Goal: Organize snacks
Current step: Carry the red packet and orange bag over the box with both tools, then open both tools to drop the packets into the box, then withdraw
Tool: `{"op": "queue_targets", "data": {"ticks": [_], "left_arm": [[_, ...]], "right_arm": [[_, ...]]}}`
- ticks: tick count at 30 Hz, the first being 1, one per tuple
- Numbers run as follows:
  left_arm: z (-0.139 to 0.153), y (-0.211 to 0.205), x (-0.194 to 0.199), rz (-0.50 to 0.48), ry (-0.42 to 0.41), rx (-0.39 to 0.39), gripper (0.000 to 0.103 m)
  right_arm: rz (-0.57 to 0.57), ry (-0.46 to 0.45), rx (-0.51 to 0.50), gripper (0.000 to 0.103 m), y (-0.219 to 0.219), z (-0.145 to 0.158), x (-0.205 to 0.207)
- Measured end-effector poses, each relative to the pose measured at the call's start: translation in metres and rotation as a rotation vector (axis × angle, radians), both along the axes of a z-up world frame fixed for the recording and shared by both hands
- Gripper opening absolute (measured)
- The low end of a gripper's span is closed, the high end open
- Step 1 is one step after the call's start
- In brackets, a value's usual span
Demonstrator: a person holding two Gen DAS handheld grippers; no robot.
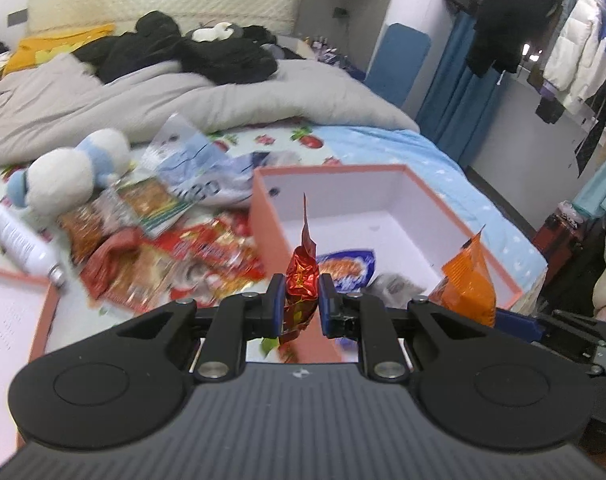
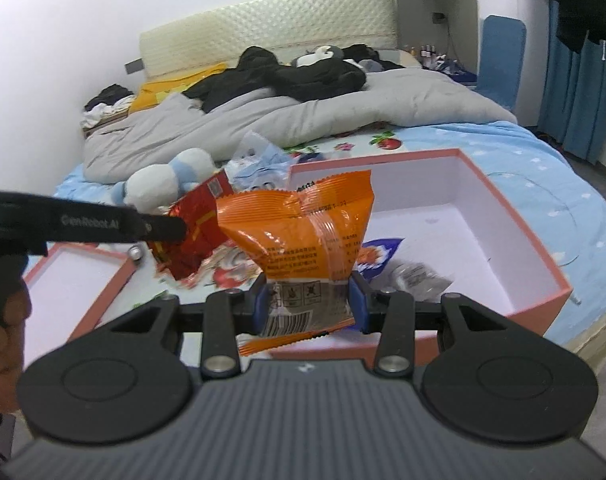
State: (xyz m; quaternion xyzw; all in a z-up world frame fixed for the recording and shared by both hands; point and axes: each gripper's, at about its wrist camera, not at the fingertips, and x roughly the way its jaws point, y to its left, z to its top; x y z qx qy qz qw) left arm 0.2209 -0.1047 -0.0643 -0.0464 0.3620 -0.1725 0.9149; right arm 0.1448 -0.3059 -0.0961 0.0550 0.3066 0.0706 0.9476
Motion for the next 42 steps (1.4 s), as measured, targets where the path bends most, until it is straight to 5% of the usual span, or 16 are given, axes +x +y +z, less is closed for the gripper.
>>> {"op": "queue_targets", "data": {"ticks": [9, 24, 32, 37, 42], "left_arm": [[-0.004, -0.063, 0.062, -0.087, 0.013, -0.012, 0.020], [-0.067, -0.122, 0.155, -0.137, 0.144, 0.031, 0.020], [-0.079, -0.122, 0.165, -0.136, 0.163, 0.051, 0.021], [-0.073, -0.113, 0.160, -0.118, 0.161, 0.050, 0.042], [-0.054, -0.100, 0.141, -0.107, 0.128, 0.049, 0.042]], "right_arm": [[-0.097, 0.017, -0.024, 0.044, -0.044, -0.009, 0.046], [-0.132, 0.141, 0.002, 0.044, -0.077, -0.063, 0.119], [-0.129, 0.176, 0.016, 0.047, -0.081, -0.071, 0.129], [-0.156, 0.176, 0.021, 0.061, -0.080, -0.068, 0.123], [-0.156, 0.145, 0.035, 0.061, -0.074, -0.054, 0.106]]}}
